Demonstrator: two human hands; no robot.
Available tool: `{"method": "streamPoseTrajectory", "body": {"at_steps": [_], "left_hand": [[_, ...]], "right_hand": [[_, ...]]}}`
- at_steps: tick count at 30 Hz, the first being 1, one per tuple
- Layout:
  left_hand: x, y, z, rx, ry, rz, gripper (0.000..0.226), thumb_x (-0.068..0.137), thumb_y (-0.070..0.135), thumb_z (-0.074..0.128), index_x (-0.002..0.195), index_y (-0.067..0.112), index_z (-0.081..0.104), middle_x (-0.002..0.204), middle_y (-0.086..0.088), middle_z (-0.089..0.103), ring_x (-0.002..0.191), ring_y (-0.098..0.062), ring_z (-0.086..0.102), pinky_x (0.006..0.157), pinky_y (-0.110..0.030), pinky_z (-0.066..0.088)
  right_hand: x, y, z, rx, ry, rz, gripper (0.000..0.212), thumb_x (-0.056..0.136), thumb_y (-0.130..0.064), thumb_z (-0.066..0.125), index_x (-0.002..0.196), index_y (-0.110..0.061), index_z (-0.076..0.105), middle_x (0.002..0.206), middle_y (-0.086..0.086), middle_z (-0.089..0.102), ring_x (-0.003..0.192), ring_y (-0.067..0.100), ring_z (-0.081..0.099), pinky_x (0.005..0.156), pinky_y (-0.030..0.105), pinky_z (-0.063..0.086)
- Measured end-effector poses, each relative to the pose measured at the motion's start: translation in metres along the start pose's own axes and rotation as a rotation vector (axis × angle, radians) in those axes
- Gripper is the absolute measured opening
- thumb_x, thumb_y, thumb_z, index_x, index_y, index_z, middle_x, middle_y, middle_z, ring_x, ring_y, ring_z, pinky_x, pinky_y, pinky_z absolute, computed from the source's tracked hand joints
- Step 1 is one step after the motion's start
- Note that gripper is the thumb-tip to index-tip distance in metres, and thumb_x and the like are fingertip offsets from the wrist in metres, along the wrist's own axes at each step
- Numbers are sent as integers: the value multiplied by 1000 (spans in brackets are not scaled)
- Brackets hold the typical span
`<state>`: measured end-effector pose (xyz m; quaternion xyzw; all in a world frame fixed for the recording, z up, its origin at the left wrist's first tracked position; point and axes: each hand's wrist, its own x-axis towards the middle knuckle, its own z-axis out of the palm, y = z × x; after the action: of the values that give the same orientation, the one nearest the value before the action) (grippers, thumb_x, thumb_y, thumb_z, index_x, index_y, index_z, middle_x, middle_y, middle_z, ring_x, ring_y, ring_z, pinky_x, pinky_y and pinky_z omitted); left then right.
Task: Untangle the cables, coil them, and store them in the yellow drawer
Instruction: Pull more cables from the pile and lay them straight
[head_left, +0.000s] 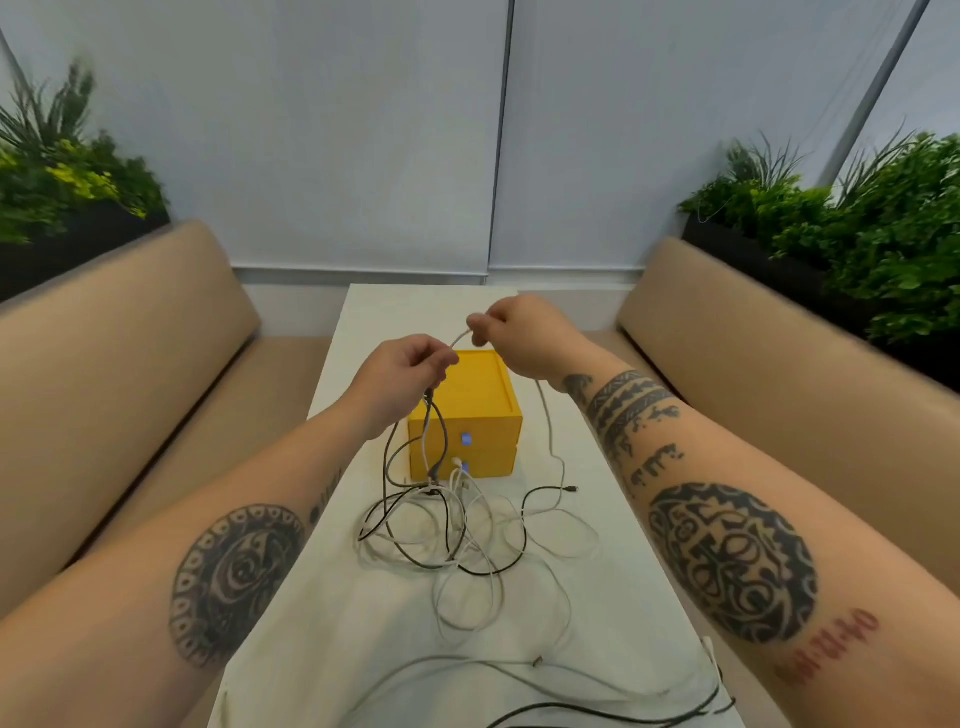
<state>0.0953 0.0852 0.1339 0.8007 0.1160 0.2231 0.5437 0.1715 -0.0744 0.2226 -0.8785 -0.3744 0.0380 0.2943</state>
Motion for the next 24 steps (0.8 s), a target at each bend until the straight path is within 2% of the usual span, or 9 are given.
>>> {"method": "streamPoseTrajectory", "body": {"at_steps": [4, 6, 9, 13, 17, 19, 21, 22, 24], "left_hand": [[-5, -12, 2, 197, -38, 15, 18, 102, 25, 54, 96, 23, 71, 81, 4, 67, 79, -14, 61, 69, -26, 45], [-6, -24, 1, 351, -48, -33, 18, 102, 26, 54, 94, 22, 69, 85, 5, 67, 84, -15, 62, 65, -22, 43], [-13, -53, -6, 420, -56, -128, 19, 101, 28, 55, 88, 25, 68, 89, 6, 70, 89, -19, 65, 66, -23, 43], [-18, -69, -7, 343, -11, -154, 20, 101, 32, 56, 89, 27, 71, 92, 10, 73, 89, -12, 64, 70, -26, 44], [-18, -55, -5, 210, 10, -153, 22, 103, 32, 52, 102, 26, 73, 94, 19, 67, 85, 5, 58, 73, -18, 44], [-14, -40, -4, 118, 34, -155, 27, 105, 34, 47, 104, 24, 73, 94, 19, 65, 87, 6, 56, 72, -17, 43], [-7, -21, -4, -58, 101, -141, 31, 107, 34, 43, 100, 20, 71, 82, 9, 68, 81, -11, 64, 74, -27, 49], [-4, -11, -5, -165, 118, -148, 31, 107, 32, 42, 99, 19, 68, 72, 5, 63, 72, -18, 62, 71, -30, 53], [0, 4, -10, -231, 99, -164, 29, 107, 34, 41, 101, 20, 66, 62, 3, 46, 55, -16, 48, 55, -30, 51]], "right_hand": [[1, -5, -3, 422, 227, 120, 33, 104, -36, 45, 89, -17, 68, 69, -4, 55, 60, 15, 48, 50, 25, 36], [4, -9, -11, 627, 312, 151, 34, 104, -35, 43, 84, -19, 65, 68, -3, 54, 59, 14, 48, 48, 23, 37], [6, -16, -38, 971, 394, 123, 34, 107, -31, 40, 87, -15, 61, 68, -1, 53, 57, 10, 48, 42, 15, 37], [10, -4, -53, 960, 396, 136, 34, 106, -35, 42, 88, -17, 64, 70, -4, 56, 52, 8, 45, 47, 20, 37], [9, 10, -50, 1166, 461, 61, 33, 107, -36, 42, 90, -16, 63, 69, -4, 53, 47, 8, 36, 45, 24, 30], [8, 17, -46, 1063, 427, 29, 32, 106, -36, 44, 90, -16, 64, 67, -6, 53, 48, 7, 36, 45, 23, 30], [5, 27, -34, 729, 369, 22, 31, 105, -35, 46, 87, -19, 67, 67, -7, 55, 52, 7, 41, 50, 24, 35], [4, 32, -27, 619, 360, 24, 32, 105, -35, 46, 86, -21, 67, 69, -7, 56, 55, 7, 43, 52, 25, 36], [1, 39, -19, 573, 375, 46, 31, 105, -35, 46, 87, -21, 67, 71, -5, 55, 57, 7, 44, 53, 22, 38]]}}
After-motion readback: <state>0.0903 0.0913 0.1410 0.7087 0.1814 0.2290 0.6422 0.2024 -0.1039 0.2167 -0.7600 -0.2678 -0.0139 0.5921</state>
